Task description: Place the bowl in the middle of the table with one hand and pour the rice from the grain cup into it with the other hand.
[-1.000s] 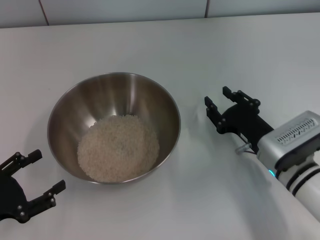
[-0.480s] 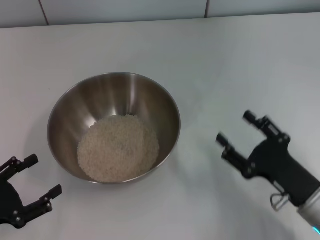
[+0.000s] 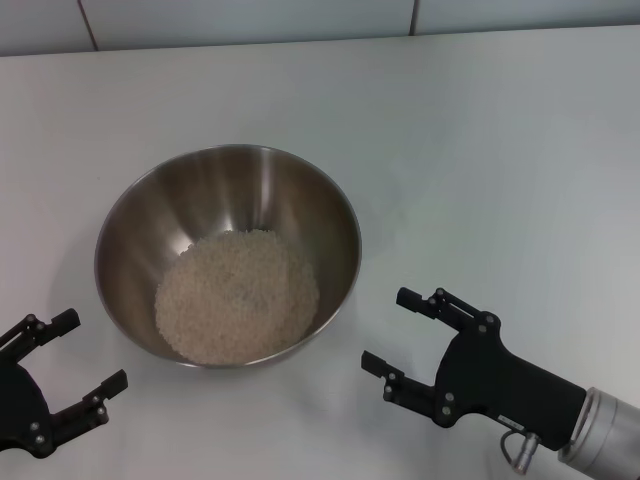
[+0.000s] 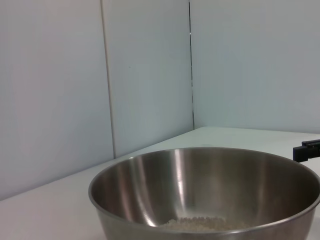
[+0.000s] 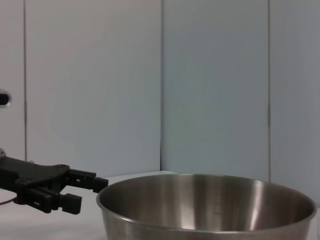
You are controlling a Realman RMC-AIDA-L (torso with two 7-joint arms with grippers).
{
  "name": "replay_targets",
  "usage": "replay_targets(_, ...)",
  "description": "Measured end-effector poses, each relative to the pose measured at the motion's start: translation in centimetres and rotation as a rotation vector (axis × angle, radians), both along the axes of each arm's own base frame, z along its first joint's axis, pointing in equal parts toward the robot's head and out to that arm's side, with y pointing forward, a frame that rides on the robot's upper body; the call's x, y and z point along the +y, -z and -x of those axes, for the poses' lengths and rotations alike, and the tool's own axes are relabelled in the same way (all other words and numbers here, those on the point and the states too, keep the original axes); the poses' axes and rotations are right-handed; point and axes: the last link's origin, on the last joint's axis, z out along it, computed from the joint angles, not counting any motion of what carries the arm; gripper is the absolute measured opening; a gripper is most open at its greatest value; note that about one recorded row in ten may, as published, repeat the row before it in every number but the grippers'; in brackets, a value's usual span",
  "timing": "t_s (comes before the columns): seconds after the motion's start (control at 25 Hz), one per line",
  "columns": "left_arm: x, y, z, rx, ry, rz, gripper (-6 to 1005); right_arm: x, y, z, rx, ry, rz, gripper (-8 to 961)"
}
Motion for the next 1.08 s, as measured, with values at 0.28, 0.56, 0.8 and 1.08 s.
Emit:
replay_targets(0.28, 0.04, 0.12, -0.11, -0.001, 0.005, 0.001, 834, 0.03, 0.07, -0.05, -0.006, 0.001, 0.003, 757)
replay_targets(0.56, 0.08, 0.17, -0.15, -0.001, 0.007, 0.004, 834, 0.07, 0.12, -0.07, -0.010, 0.002, 0.004, 757)
replay_targets(0.8, 0.02, 0.18, -0.11, -0.001, 0.005, 0.004, 834, 0.09, 0.16, 0.00, -0.008, 0.001, 0.004, 757)
replay_targets(1.08, 0.01, 0.16, -0.10, 0.000, 0.004, 0.003, 834, 0.18, 0.16, 0.05, -0.008, -0.001, 0.003, 757)
